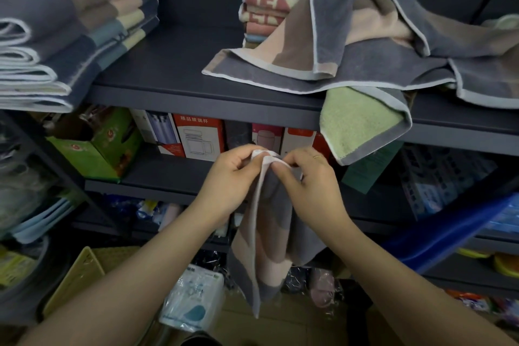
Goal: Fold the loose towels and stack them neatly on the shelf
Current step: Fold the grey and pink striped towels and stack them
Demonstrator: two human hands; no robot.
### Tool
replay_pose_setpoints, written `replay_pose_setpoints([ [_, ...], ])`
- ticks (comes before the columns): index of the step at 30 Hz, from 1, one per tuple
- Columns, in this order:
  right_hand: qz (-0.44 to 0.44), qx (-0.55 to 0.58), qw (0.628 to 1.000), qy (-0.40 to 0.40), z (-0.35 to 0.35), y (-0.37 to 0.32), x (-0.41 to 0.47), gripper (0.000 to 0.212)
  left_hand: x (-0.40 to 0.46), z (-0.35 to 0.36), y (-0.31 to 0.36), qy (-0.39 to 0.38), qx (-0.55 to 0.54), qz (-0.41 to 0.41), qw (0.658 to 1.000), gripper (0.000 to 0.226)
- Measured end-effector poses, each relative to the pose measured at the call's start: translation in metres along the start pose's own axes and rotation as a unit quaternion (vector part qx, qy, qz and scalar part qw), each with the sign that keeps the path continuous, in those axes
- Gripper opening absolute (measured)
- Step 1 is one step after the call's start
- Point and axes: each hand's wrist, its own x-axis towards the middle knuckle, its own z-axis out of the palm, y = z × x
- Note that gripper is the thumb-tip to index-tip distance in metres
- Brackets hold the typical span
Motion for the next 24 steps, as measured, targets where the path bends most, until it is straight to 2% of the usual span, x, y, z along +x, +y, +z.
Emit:
replay_pose_setpoints([
  [3,0.017,0.067,0.997,-0.029,0.000,0.001,0.002,0.020,0.000,-0.001,0.000,-0.005,-0.016,-0.011,1.000,0.022],
  [8,0.039,0.059,0.997,-0.026,0.005,0.006,0.001,0.021,-0.003,-0.003,0.003,-0.052,-0.023,-0.023,0.998,0.028],
  [12,-0.005,0.036,0.999,-0.002,0.007,0.004,0.001,0.014,-0.003,-0.008,0.006,-0.056,0.042,0.016,0.997,0.010],
  [14,-0.011,0.071,0.997,-0.017,0.007,0.004,0.001,0.008,-0.001,-0.012,0.007,-0.063,0.070,0.035,0.995,0.009],
  [17,0.012,0.170,0.978,-0.121,0.004,0.004,0.001,0.003,0.002,-0.021,0.008,-0.073,0.127,0.062,0.987,0.013],
  [20,0.020,0.187,0.962,-0.199,0.001,0.009,0.001,0.007,0.007,-0.033,0.007,-0.057,0.161,0.079,0.982,0.018],
  [24,0.011,0.159,0.926,-0.342,-0.004,0.022,0.002,0.010,0.016,-0.053,0.000,0.036,0.134,0.074,0.988,0.019],
])
